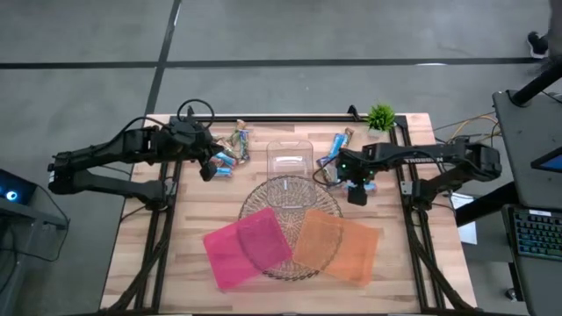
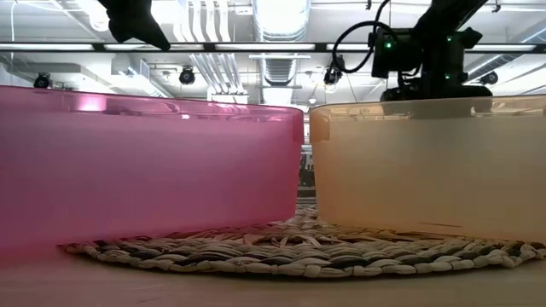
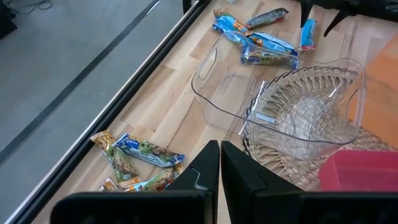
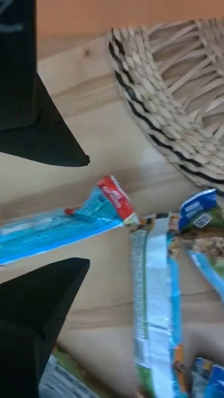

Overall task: Pick and place Granola Bars by type
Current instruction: Put the red granola bar into the red bin

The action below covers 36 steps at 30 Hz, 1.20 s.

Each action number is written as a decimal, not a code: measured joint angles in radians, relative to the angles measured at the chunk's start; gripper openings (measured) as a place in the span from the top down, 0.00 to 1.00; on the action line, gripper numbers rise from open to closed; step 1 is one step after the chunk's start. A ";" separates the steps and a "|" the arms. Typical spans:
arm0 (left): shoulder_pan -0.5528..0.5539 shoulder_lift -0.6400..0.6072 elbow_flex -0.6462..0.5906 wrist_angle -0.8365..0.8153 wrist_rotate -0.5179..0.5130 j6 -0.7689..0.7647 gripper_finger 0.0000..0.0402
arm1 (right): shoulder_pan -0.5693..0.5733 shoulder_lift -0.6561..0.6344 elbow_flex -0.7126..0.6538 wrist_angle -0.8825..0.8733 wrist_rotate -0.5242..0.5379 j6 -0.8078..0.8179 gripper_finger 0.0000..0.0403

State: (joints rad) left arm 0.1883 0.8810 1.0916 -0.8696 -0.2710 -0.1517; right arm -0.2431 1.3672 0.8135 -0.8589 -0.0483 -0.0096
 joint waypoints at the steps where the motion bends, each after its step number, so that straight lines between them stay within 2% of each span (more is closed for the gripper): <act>1: 0.000 0.000 0.000 0.000 0.000 0.001 1.00 | -0.003 0.007 0.000 0.008 0.000 -0.008 0.40; 14: 0.000 0.000 0.000 -0.006 0.000 0.006 1.00 | -0.013 0.154 -0.005 0.040 0.053 -0.183 0.41; 23: 0.000 0.000 0.000 -0.007 0.000 0.007 1.00 | -0.013 0.249 -0.001 0.057 0.077 -0.204 0.44; 28: 0.000 0.000 0.000 -0.008 0.000 0.021 1.00 | -0.013 0.238 -0.004 0.062 0.081 -0.203 0.51; 36: 0.000 0.000 0.000 -0.007 0.000 0.021 1.00 | -0.012 0.217 -0.005 0.063 0.070 -0.202 0.72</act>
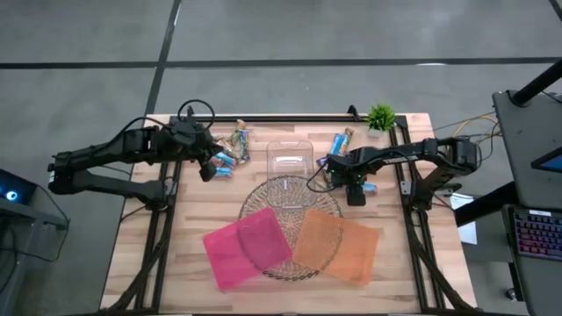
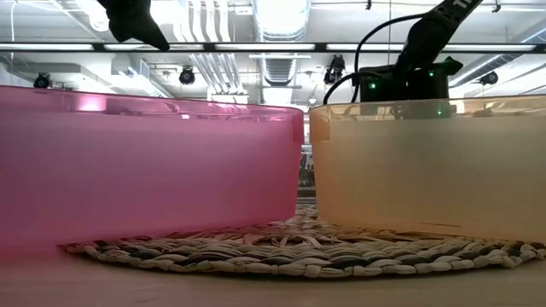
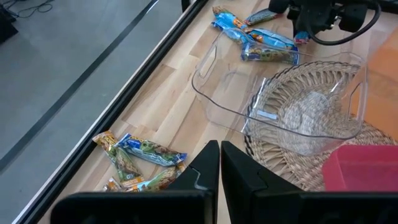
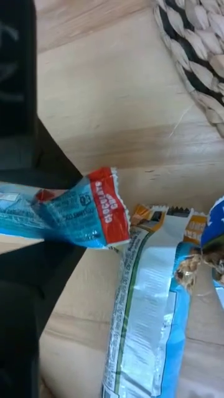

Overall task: Pick and place Granola Bars by type
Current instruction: Put the red granola bar into the red bin

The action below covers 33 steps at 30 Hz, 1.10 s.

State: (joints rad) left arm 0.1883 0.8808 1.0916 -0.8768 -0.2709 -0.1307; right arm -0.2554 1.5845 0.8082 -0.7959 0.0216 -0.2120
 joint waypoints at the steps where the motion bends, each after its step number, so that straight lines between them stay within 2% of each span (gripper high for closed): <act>1: 0.000 0.000 0.000 0.000 0.000 0.000 1.00 | 0.000 -0.001 0.000 -0.001 0.000 0.002 0.74; 6: 0.000 0.000 0.000 0.000 0.000 0.000 1.00 | 0.000 -0.008 0.009 -0.024 -0.007 0.002 0.84; 10: 0.000 0.000 0.000 0.000 0.000 0.000 1.00 | -0.001 -0.024 0.040 -0.050 -0.033 0.003 0.88; 20: 0.000 0.000 0.000 0.000 0.000 0.000 1.00 | 0.000 -0.149 0.207 -0.199 -0.131 0.099 0.90; 26: 0.000 -0.001 0.000 0.000 0.000 0.000 1.00 | 0.007 -0.244 0.334 -0.215 -0.179 0.200 0.90; 33: 0.000 -0.001 0.000 0.000 0.000 0.000 1.00 | 0.055 -0.289 0.462 -0.226 -0.183 0.300 0.91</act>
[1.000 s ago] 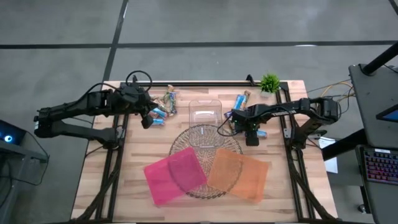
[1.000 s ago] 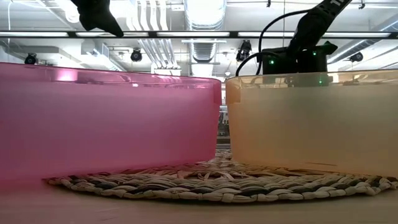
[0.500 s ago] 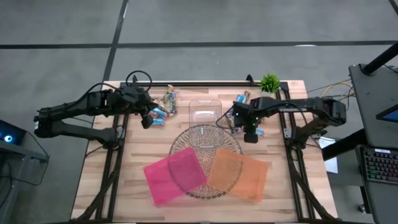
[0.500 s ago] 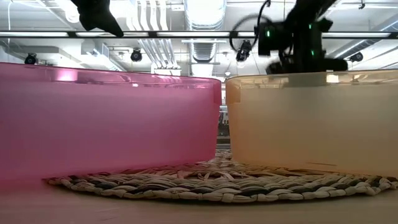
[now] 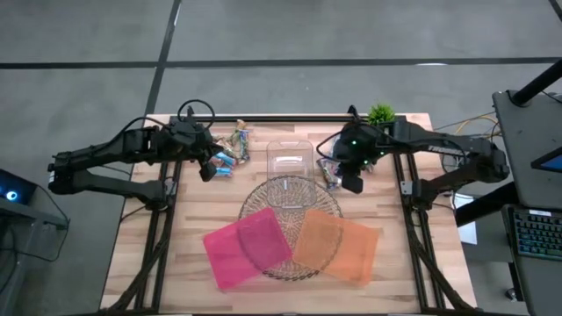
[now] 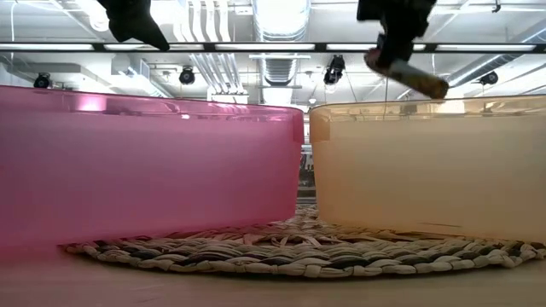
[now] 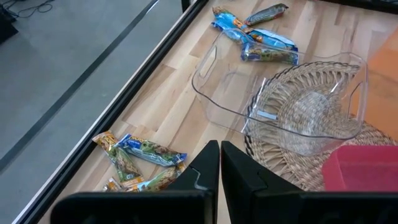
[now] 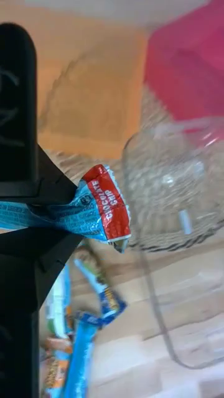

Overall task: Pick and place Granola Bars by type
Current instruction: Put the red granola bar into the red bin

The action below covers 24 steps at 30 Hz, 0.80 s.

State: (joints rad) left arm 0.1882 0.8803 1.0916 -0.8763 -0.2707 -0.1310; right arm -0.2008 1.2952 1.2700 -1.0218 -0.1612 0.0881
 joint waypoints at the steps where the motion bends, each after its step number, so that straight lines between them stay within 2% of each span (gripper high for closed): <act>1: 0.000 0.000 0.000 0.000 0.000 0.000 1.00 | 0.010 -0.001 0.014 0.000 0.000 0.014 0.91; 11: 0.000 0.000 0.000 0.000 0.000 0.000 1.00 | 0.167 0.051 0.069 0.045 0.000 0.181 0.91; 24: 0.000 0.000 0.000 0.000 0.000 0.025 1.00 | 0.374 0.202 0.066 0.457 -0.006 0.481 0.91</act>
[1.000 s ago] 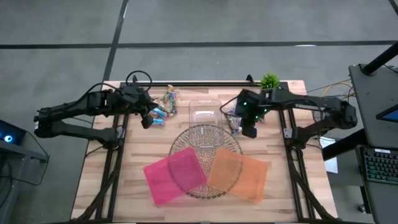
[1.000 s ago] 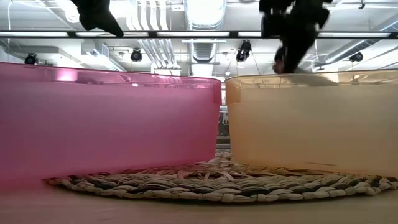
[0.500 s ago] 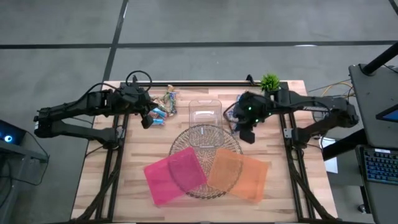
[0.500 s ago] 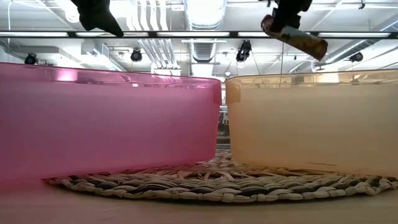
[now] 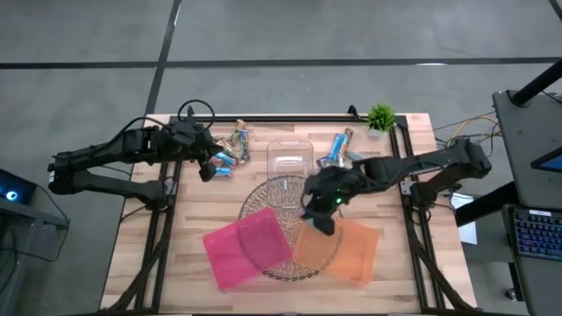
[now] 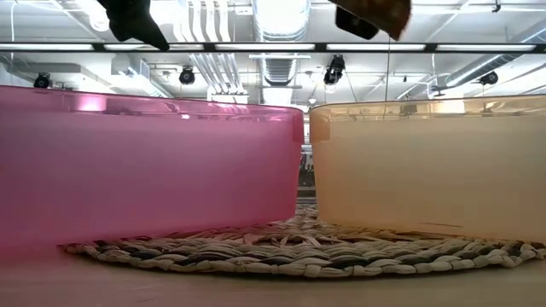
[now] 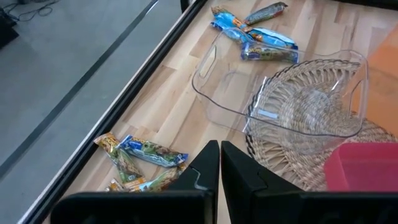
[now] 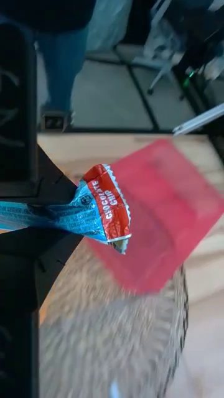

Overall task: Pick and place Granola Bars by type
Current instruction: Put the red granola bar into the red bin

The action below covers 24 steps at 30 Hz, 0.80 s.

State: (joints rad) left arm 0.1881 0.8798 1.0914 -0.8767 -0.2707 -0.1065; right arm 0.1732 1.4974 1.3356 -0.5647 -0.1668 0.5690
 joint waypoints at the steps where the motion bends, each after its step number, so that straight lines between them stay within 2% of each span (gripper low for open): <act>1: 0.000 0.000 0.000 0.000 0.000 0.005 1.00 | 0.007 0.014 0.003 0.026 0.000 0.019 0.91; 11: 0.000 0.000 0.000 0.000 0.000 0.020 1.00 | 0.052 0.184 0.090 0.258 -0.002 0.164 0.91; 19: 0.000 -0.001 0.000 0.000 0.000 0.020 1.00 | 0.047 0.334 0.187 0.274 0.009 0.266 0.91; 24: 0.000 -0.001 0.000 0.000 0.000 0.020 1.00 | 0.040 0.397 0.200 0.349 0.010 0.371 0.90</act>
State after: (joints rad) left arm 0.1881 0.8789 1.0912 -0.8766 -0.2703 -0.0860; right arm 0.2129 1.8948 1.5357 -0.2161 -0.1570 0.9404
